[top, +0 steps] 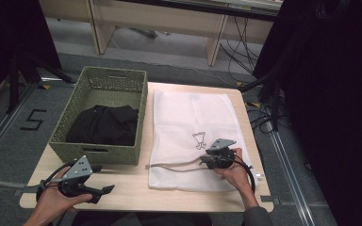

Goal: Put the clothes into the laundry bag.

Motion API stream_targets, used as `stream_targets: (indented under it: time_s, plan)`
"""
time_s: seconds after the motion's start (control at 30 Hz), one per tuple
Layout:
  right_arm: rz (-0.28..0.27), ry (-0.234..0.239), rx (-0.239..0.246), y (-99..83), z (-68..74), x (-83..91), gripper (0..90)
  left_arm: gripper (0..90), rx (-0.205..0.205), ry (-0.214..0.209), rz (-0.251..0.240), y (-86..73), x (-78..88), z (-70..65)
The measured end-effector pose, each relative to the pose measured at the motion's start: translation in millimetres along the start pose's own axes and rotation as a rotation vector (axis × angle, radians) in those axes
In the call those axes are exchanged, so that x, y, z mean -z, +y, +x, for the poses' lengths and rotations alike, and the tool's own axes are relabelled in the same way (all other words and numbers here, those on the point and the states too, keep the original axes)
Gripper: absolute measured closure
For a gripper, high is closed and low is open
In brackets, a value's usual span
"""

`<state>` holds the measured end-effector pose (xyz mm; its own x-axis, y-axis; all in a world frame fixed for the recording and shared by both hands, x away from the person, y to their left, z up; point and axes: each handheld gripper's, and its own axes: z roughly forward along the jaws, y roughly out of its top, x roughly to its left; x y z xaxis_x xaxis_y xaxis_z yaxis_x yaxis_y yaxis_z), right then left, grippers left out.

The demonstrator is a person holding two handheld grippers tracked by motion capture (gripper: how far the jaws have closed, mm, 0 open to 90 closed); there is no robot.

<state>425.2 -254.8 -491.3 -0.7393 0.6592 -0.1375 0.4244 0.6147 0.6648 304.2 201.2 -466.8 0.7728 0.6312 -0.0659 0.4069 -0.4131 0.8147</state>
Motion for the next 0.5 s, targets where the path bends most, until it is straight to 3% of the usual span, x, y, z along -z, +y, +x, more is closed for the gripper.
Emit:
stream_targets:
  time_s: [0.13, 0.3, 0.43, 0.47, 0.5]
  plan:
    - [-0.012, 0.009, -0.011, 0.1, -1.9, -5.9, 56.8, 18.6, 0.016, -0.002, -0.003, -1.0, -1.1, -1.2]
    - [0.019, 0.046, -0.04, -2.6, -4.0, -11.7, 56.6, 18.6, 0.015, -0.004, 0.008, -1.0, -0.9, -0.8]
    - [-0.006, 0.083, -0.075, -8.8, -10.9, -13.1, 63.9, 18.8, -0.013, -0.003, -0.001, -0.8, -0.8, 0.2]
    - [-0.018, 0.087, -0.072, -10.6, -12.3, -13.2, 66.3, 18.8, 0.012, 0.005, 0.015, -0.4, 0.7, -1.4]
    - [-0.026, 0.096, -0.091, -11.6, -12.2, -12.7, 71.4, 18.8, 0.013, 0.003, 0.01, -0.2, 0.7, -1.4]
